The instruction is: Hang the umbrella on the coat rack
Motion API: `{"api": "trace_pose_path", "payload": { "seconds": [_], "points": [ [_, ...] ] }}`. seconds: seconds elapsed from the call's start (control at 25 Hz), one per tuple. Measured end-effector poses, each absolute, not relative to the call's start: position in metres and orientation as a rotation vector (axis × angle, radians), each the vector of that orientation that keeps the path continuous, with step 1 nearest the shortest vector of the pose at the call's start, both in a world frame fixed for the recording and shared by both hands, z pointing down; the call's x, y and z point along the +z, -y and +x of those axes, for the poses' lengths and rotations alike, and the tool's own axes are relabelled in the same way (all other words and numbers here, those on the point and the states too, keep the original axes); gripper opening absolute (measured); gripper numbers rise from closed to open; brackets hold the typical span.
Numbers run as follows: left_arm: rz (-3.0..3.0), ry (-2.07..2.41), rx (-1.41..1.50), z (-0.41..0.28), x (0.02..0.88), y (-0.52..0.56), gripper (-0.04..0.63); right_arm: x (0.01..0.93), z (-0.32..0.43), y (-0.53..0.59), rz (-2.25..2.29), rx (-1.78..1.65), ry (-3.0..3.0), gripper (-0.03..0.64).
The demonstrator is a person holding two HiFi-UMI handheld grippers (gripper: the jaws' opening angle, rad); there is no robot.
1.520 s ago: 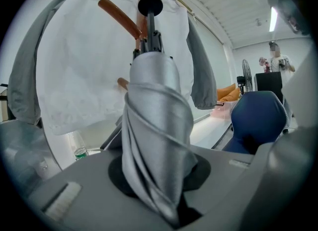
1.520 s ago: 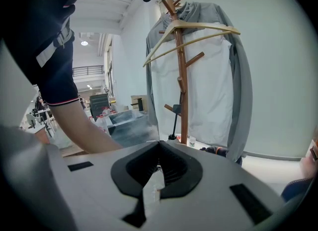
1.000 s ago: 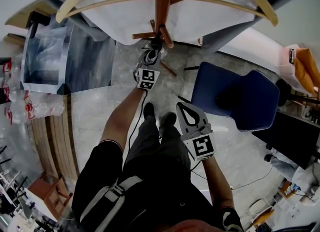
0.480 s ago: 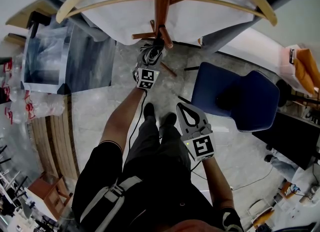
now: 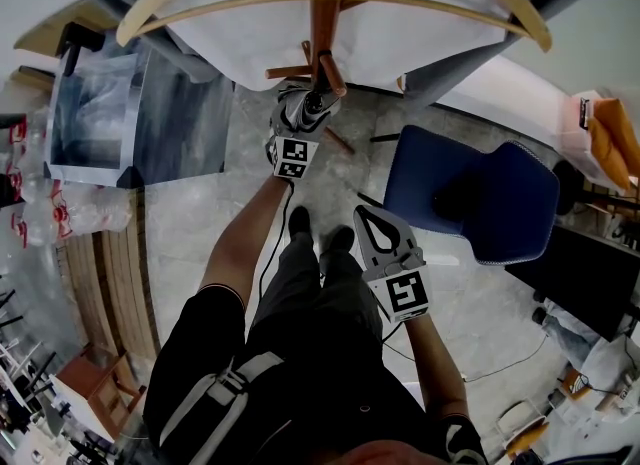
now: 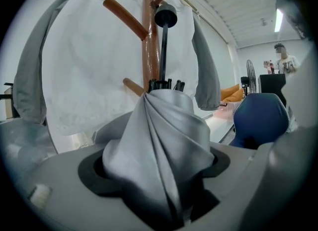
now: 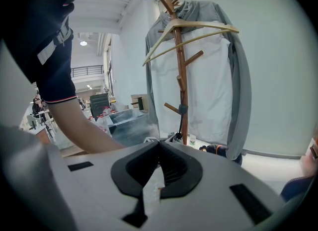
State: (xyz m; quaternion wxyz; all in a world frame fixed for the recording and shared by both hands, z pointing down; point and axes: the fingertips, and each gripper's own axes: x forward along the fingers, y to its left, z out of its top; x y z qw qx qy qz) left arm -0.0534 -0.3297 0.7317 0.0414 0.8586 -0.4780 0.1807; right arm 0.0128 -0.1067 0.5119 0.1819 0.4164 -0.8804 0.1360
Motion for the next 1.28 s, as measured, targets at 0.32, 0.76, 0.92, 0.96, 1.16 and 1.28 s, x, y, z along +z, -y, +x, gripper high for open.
{"api": "trace_pose_path", "payload": {
  "seconds": [0.32, 0.76, 0.92, 0.96, 1.16, 1.28],
  "points": [
    [2.617, 1.489, 0.527, -0.061, 0.72, 0.32, 0.506, 0.509, 0.017, 0.105, 1.179, 0.378, 2.48, 0.002],
    [2.623, 1.464, 0.529, -0.071, 0.704, 0.3, 0.591, 0.502, 0.022, 0.103, 1.187, 0.361, 2.473, 0.002],
    [2.625, 1.458, 0.521, -0.072, 0.698, 0.293, 0.591, 0.501, 0.023, 0.102, 1.189, 0.363, 2.471, 0.002],
    [2.621, 1.46, 0.518, -0.074, 0.697, 0.292, 0.591, 0.501, 0.023, 0.102, 1.192, 0.366, 2.471, 0.002],
    [2.609, 1.465, 0.514, -0.081, 0.69, 0.281, 0.591, 0.497, 0.023, 0.1, 1.198, 0.361, 2.475, 0.002],
    [2.598, 1.482, 0.52, -0.089, 0.687, 0.272, 0.591, 0.495, 0.023, 0.098, 1.196, 0.352, 2.477, 0.002]
  ]
}}
